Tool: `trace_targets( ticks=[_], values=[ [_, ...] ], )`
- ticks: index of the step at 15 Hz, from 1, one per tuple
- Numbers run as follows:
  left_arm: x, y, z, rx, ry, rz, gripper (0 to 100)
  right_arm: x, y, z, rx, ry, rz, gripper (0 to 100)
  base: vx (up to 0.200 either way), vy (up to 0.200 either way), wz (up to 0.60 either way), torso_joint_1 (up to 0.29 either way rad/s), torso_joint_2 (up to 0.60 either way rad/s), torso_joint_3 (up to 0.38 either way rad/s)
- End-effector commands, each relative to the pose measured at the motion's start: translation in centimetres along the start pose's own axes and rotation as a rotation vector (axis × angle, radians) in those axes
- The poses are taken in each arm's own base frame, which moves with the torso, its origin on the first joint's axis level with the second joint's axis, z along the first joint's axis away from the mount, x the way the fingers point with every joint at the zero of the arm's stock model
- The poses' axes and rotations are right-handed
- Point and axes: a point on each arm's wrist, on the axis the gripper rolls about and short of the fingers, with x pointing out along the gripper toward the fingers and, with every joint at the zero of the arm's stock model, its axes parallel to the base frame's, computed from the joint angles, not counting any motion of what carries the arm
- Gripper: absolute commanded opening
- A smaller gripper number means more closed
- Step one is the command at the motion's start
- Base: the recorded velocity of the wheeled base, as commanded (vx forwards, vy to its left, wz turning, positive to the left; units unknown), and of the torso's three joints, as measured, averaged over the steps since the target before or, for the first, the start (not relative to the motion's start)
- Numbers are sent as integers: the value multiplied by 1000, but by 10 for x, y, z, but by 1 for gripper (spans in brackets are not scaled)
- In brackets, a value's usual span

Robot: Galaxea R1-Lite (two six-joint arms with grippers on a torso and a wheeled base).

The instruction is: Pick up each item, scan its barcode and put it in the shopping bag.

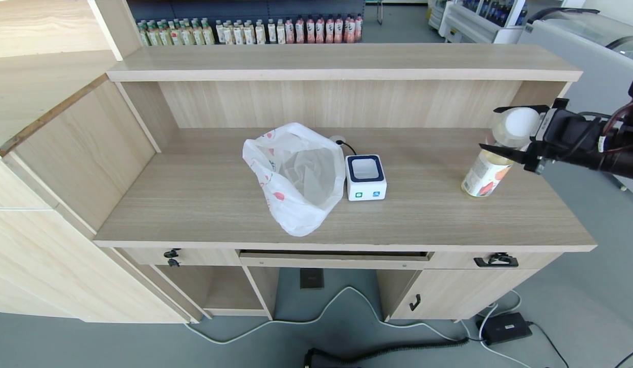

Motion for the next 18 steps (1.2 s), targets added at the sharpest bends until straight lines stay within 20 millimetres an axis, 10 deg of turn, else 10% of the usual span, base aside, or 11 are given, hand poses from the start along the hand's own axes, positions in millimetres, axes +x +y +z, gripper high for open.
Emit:
trace_targets(
  ticks=[1,11,18],
  values=[
    [0,0,0,0,-1,0,100,11,12,-14,-30,-54,34,0,0,0,0,0,0,0],
    [0,0,0,0,-1,0,100,33,6,-13,-251,-118,-67,0,0,0,240,0,1,1],
    [0,0,0,0,-1,0,100,73,45,-23,-252,-191,-42,0,0,0,257,4,1,1]
  ],
)
